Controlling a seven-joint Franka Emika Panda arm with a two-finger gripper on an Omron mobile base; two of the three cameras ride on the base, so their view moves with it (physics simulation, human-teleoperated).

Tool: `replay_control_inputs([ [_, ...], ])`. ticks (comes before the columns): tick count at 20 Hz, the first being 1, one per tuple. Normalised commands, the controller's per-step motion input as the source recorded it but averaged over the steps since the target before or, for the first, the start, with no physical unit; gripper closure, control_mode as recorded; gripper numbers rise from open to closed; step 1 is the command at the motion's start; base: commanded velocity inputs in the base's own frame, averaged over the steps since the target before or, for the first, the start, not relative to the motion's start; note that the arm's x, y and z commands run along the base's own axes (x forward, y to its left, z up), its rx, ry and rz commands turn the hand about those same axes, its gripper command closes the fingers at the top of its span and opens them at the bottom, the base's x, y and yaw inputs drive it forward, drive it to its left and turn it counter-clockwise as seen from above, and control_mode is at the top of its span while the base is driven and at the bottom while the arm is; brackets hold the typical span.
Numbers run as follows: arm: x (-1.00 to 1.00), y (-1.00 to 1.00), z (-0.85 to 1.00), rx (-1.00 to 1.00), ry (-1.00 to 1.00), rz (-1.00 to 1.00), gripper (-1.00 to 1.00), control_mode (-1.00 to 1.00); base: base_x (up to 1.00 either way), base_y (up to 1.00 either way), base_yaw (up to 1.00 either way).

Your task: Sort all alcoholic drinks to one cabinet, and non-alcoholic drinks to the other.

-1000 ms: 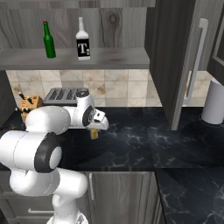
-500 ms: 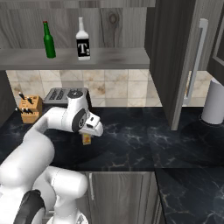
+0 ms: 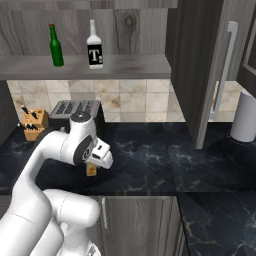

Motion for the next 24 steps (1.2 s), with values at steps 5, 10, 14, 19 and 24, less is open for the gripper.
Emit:
replay_control_inputs([
  [5,-0.21,0.00,0.05,0.00,0.03,-0.04,1.00,1.00,-0.13,0.00,-0.03],
  [10,0.00,0.00,0.00,0.00,0.00,0.00,1.00,1.00,-0.56,0.00,-0.07],
  [14,0.00,0.00,0.00,0.00,0.00,0.00,1.00,1.00,-0.71,0.00,-0.06],
  [19,0.00,0.00,0.00,0.00,0.00,0.00,1.00,1.00,-0.68,0.05,0.02],
  [24,0.00,0.00,0.00,0.00,0.00,0.00,1.00,1.00,-0.63,0.27,0.28],
])
